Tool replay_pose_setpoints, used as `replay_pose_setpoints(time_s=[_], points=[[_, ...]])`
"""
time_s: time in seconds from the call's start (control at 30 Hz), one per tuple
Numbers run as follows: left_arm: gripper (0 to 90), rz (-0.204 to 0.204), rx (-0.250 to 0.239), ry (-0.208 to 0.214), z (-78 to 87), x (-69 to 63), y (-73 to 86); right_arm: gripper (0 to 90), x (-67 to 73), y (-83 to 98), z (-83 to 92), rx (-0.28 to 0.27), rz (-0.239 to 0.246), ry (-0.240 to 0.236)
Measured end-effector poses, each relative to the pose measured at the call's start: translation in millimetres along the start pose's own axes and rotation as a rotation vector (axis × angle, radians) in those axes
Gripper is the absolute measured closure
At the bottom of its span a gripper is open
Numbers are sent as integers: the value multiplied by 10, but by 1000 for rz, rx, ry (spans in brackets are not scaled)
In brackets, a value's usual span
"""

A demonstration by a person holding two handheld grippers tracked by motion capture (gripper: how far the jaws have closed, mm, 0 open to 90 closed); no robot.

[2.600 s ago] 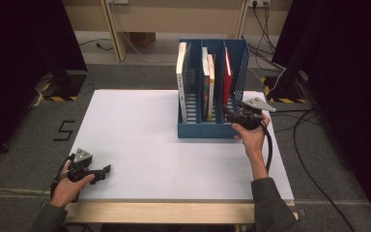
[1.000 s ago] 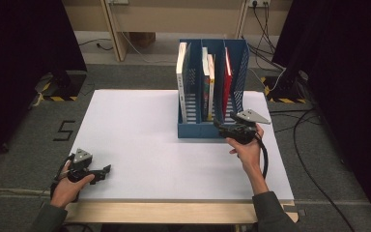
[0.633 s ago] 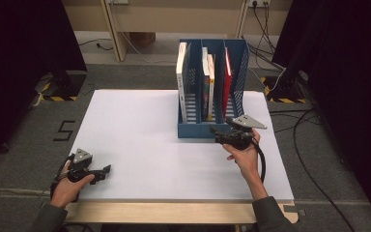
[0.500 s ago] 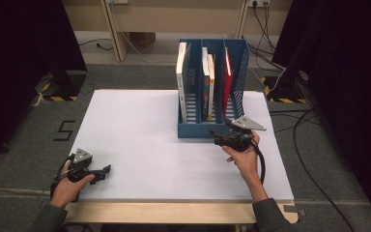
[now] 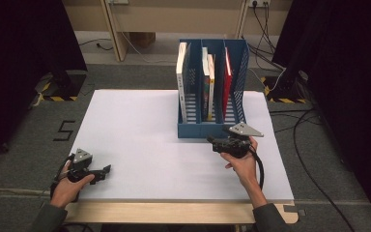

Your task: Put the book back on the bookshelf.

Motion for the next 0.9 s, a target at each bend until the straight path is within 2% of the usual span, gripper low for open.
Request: replay_pose_setpoints(time_s=[0.2, 0.27, 0.9], points=[[136, 0, 1, 1, 0, 0, 0, 227, 57, 61, 2, 15, 7, -6], [136, 0, 0, 0, 0, 0, 0, 233, 81, 59, 8, 3, 6, -10], [136, -2, 2, 0, 2, 1, 3, 233, 254, 174, 159, 6, 15, -37]])
Point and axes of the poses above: each handheld gripper's, and its own axes: z roughly backward along the jaws, y roughly out of its underside, x roughly to its left, the point moved 10 cm from there along -z, roughly forward along the jaws, and after that the axes turned 1 degree about x, right-handed, at the moved point
